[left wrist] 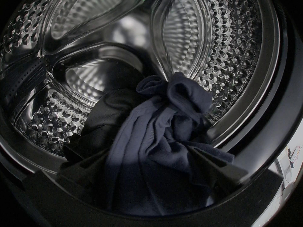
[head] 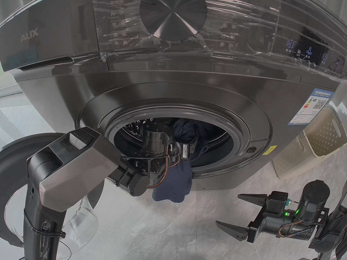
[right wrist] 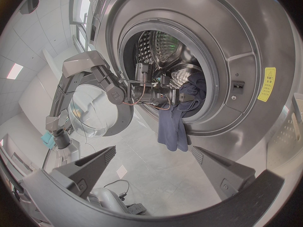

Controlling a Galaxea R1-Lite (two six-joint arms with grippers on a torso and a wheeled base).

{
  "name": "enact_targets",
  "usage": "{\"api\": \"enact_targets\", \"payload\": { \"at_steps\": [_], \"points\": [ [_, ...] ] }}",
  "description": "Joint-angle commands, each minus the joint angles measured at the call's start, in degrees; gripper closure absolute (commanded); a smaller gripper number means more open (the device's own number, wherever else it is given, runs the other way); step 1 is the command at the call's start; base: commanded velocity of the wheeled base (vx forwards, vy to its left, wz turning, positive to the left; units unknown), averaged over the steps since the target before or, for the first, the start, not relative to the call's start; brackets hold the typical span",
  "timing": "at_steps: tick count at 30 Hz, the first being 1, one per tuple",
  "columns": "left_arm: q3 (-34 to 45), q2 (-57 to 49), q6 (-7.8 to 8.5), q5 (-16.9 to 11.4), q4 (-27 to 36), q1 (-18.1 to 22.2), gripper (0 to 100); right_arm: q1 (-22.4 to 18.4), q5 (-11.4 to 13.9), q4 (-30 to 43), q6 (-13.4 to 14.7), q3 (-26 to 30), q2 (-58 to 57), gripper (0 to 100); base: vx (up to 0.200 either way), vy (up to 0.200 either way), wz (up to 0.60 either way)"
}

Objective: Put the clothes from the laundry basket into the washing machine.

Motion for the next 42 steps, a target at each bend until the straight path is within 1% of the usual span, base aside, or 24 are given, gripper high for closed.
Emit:
{"api": "enact_targets", "payload": {
  "at_steps": [1,5,7,9,10,11,12,13,14,17,21,25,26,29,31,32,36,41,42],
  "points": [
    [-0.58,0.55,0.05,-0.03,0.44,0.68,100,0.02,0.02,-0.06,0.00,1.01,0.28,0,0.000,0.000,0.00],
    [-3.22,1.51,-0.13,-0.03,0.61,0.77,100,0.02,0.02,-0.14,0.00,1.01,0.81,0,0.000,0.000,0.00],
    [-7.08,3.01,-0.65,0.41,0.26,1.12,100,0.37,0.02,-0.14,0.08,0.92,0.81,0,0.000,0.000,0.00],
    [-9.63,3.97,-1.53,0.59,-0.18,1.47,100,0.37,0.02,-0.14,0.08,0.84,0.72,0,0.000,0.000,0.00],
    [-11.74,4.41,-2.59,0.76,-0.18,1.82,100,0.29,0.02,-0.23,0.00,0.84,0.72,0,0.000,0.000,0.00],
    [-13.50,4.76,-3.29,1.20,-0.26,1.91,100,0.37,0.02,-0.23,0.08,0.75,0.72,0,0.000,0.000,0.00],
    [-13.76,4.85,-3.47,1.29,-0.35,1.91,100,0.29,0.02,-0.23,0.00,0.75,0.72,0,0.000,0.000,0.00],
    [-17.28,5.82,-4.52,1.99,-1.14,2.08,100,0.29,0.02,-0.23,0.08,0.75,0.72,0,0.000,0.000,0.00],
    [-18.95,6.26,-4.87,2.34,-1.49,2.26,100,0.29,0.02,-0.23,0.08,0.66,0.72,0,0.000,0.000,0.00],
    [-22.82,6.96,-4.87,3.05,-2.37,2.79,100,0.37,0.02,-0.32,0.08,0.66,0.72,0,0.000,0.000,0.00],
    [-22.11,6.61,-4.87,3.05,-3.78,2.52,100,0.29,0.02,-0.32,0.08,0.66,0.63,0,0.000,0.000,0.00],
    [-20.62,6.08,-4.78,3.13,-3.87,2.08,100,0.29,0.02,-0.32,0.08,0.66,0.63,0,0.000,0.000,0.00],
    [-18.95,5.38,-4.96,3.13,-3.87,1.64,0,0.29,0.02,-0.41,0.08,0.66,0.63,0,0.000,0.000,0.00],
    [-14.03,2.13,-4.78,3.05,-3.16,0.85,0,0.29,0.02,-0.41,0.08,0.66,0.63,0,0.000,0.000,0.00],
    [-12.97,1.34,-4.70,3.05,-3.08,0.59,0,0.29,0.02,-0.41,0.08,0.66,0.63,0,0.000,0.000,0.00],
    [-7.70,-2.18,-4.61,2.69,-1.41,-0.29,0,0.29,0.02,-0.41,0.08,0.66,0.63,0,0.000,0.000,0.00],
    [1.71,-7.19,-4.61,0.50,2.46,-1.43,0,0.29,0.02,-0.58,0.08,0.48,0.63,0,0.000,0.000,0.00],
    [8.30,-9.39,-4.61,1.02,3.52,-2.93,0,0.20,0.02,-0.76,0.00,0.48,0.37,0,0.000,0.000,0.00],
    [8.47,-9.47,-4.61,1.02,3.60,-2.93,0,0.20,0.02,-0.76,0.00,0.48,0.37,0,0.000,0.000,0.00]
  ]
}}
